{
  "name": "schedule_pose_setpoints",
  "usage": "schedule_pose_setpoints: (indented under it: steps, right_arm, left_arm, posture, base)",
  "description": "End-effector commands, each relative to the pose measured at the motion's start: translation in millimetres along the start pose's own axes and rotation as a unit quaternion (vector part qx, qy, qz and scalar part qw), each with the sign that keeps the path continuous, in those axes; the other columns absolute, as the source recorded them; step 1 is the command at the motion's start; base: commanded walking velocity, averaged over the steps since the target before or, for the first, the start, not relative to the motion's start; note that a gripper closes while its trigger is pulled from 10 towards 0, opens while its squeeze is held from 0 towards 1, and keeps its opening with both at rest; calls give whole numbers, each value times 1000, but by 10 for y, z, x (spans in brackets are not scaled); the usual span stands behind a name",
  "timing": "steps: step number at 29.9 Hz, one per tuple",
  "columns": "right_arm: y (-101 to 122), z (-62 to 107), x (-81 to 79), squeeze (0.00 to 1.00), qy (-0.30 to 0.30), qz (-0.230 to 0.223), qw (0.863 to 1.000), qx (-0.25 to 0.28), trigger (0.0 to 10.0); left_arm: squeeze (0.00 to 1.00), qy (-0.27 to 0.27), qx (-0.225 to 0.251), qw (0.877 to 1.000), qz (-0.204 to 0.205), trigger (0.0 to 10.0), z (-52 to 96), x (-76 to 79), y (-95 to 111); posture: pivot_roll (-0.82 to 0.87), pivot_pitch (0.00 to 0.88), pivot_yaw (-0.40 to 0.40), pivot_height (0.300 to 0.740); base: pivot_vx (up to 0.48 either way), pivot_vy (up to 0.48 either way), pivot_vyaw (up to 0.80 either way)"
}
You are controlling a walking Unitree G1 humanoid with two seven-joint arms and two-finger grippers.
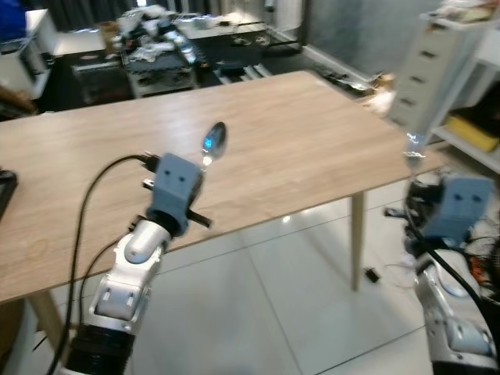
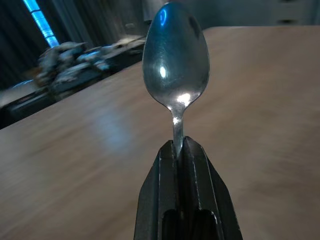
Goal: Setting the table
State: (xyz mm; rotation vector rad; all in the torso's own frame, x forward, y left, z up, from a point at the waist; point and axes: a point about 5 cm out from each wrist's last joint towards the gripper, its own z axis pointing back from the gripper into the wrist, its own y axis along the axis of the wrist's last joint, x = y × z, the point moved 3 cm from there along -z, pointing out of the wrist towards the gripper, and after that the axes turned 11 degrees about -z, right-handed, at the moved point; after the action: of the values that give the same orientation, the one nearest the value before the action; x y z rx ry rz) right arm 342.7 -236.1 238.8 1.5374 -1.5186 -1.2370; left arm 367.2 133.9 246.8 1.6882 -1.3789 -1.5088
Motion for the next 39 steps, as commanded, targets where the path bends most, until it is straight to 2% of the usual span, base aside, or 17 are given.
schedule_pose_setpoints:
  steps: [1,12,16,31,35,38,39]
  right_arm:
    - [-20,16,87,0,-13,-4,1000,-3,10000]
    - [-37,3,91,0,-13,-23,1000,-6,10000]
    - [-36,6,84,0,-10,-48,999,-3,10000]
    - [-36,5,30,0,8,-53,999,-1,10000]
    - [-50,12,-24,0,30,-46,998,-5,10000]
    - [-82,33,-122,0,66,-40,997,-13,10000]
    - [-98,42,-173,0,84,-35,996,-18,10000]
  left_arm:
    - [0,-10,-4,1000,-1,10000,7,67,-31]
    - [0,-8,-9,1000,-3,10000,8,65,-52]
    - [0,-3,-24,1000,-7,10000,4,71,-92]
    - [0,7,-38,999,-5,10000,7,85,-140]
    - [0,18,-57,998,4,10000,8,77,-189]
    - [0,49,-102,993,23,10000,11,14,-300]
    - [0,68,-120,990,41,10000,21,-27,-347]
  posture:
    - [33,129,100,740]
    - [34,124,105,740]
    - [34,122,106,740]
    - [30,114,106,740]
    - [28,114,105,740]
    - [31,117,102,740]
    - [31,117,102,740]
  base:
    - [465,0,800]
    - [464,0,727]
    - [0,0,0]
    - [0,0,0]
    - [0,0,0]
    - [0,0,0]
    - [0,0,0]
